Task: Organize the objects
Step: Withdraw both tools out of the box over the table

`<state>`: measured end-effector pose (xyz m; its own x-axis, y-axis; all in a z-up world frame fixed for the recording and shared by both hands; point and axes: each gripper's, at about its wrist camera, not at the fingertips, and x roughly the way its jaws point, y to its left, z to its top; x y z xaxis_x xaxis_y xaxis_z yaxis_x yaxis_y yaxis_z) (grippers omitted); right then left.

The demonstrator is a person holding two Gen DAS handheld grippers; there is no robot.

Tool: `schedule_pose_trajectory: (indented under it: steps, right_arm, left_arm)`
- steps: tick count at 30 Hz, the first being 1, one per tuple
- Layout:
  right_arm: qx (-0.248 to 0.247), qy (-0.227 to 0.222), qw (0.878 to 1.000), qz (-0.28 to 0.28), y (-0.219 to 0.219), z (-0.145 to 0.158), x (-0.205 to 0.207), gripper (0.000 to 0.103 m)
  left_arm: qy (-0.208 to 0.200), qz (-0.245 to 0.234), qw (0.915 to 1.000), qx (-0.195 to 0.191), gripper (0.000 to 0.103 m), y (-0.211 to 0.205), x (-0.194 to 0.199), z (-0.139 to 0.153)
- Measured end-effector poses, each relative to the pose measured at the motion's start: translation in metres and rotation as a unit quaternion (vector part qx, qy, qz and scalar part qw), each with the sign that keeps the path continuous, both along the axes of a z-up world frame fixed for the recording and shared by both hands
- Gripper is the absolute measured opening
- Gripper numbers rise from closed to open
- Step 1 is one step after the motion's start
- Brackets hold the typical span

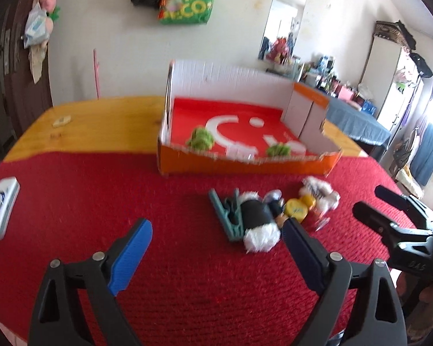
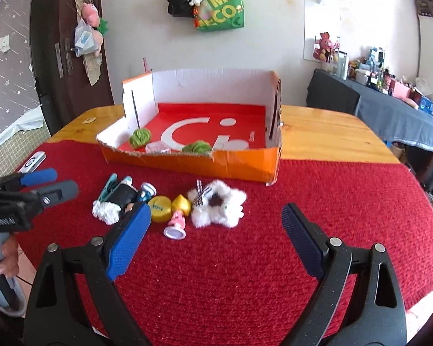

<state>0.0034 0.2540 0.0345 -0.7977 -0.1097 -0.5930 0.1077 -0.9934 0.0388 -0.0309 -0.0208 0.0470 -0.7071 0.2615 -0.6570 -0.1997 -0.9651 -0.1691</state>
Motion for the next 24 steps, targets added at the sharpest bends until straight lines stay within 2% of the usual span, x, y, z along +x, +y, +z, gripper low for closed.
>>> schedule_pose_trajectory:
  steps: [7,10,14,24]
  right_arm:
    - [-0.01,-0.01,1.0,-0.003,0.005,-0.005,-0.005,0.093]
    - [-0.009,-0.013,1.0,-0.006,0.007,-0.007,-0.006,0.093]
    - [-0.006,-0.022,1.0,-0.007,0.008,-0.01,-0.01,0.093]
    - [-0.008,-0.033,0.999,-0.005,0.01,-0.014,-0.013,0.093]
  left_arm:
    - [-0.023,0.015,0.9996,-0.01,0.093,-0.006,-0.01,-0.014]
    - [-0.034,0.022,0.9987,-0.031,0.093,-0.009,-0.017,-0.018]
    - [-0.051,0.005,0.9981,-0.036,0.093,-0.008,-0.023,-0.024]
    - [-0.059,-0.007,0.9969,-0.052,0.093,-0.003,-0.032,-0.029]
